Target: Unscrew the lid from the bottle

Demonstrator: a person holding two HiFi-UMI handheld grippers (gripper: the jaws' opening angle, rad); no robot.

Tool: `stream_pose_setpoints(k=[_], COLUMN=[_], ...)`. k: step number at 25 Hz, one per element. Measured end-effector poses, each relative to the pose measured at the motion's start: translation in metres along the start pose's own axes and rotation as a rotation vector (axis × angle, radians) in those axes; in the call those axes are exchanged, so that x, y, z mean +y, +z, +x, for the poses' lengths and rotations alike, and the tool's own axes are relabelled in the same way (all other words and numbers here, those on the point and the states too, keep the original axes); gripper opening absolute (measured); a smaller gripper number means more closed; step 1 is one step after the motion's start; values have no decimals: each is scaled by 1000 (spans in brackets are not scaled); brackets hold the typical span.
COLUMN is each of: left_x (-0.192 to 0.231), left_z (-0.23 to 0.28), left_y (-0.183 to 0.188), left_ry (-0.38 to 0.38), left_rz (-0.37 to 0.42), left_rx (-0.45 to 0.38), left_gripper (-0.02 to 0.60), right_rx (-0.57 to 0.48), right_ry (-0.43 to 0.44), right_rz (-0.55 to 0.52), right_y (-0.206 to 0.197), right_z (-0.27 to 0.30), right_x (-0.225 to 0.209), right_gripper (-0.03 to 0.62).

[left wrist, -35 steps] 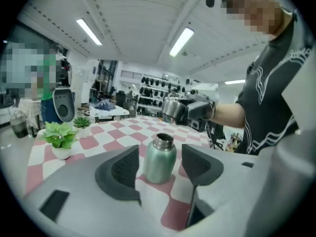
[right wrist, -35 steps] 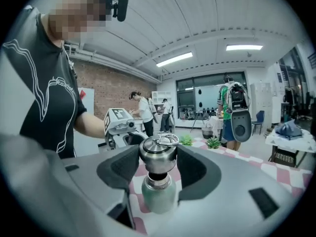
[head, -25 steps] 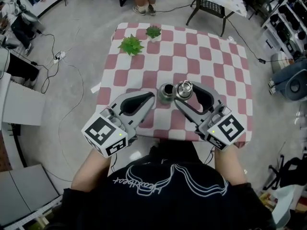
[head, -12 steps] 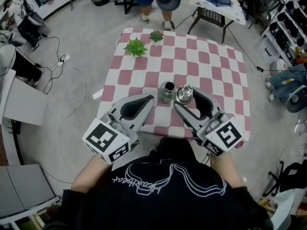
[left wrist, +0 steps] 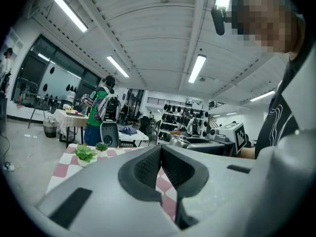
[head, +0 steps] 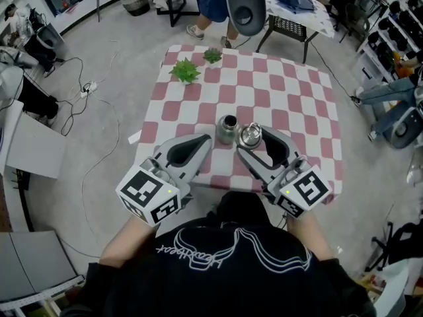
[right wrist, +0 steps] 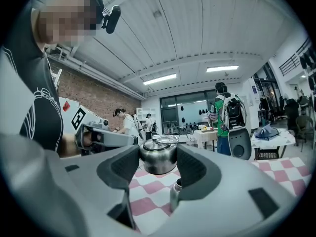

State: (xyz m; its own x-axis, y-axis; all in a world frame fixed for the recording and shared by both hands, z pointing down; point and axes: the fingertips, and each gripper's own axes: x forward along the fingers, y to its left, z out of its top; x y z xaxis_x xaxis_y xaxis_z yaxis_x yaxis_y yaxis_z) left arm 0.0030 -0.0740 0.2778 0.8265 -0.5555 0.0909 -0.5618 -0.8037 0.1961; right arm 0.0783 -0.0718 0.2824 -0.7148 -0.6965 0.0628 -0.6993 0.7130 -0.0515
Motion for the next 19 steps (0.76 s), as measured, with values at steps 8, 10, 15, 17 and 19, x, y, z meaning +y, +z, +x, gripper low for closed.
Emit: stream_pose_setpoints(k=[8,10,15,17,19], left_x=[6,8,12,14,16], left_z=[5,5,6,7,8], left_y=[-9,-9,-12,-13,-14], left_ry=[12,16,19,20,20], left_rz=[-15,-21,-37,-38,-40], left_rx=[20,20,22,27,32], left_gripper=[5,5,6,5,6], right_rx=[9,11,23,28,31], right_ry=[-7,-8,-8,-9,-9], right_rz=[20,24,26,26,25], right_y=[-10,-11,-14,-15,-16], right_z=[1,1,5,7,8], right_x=[-6,-7,-10,-11,-11], right_gripper=[242,242,242,242,242])
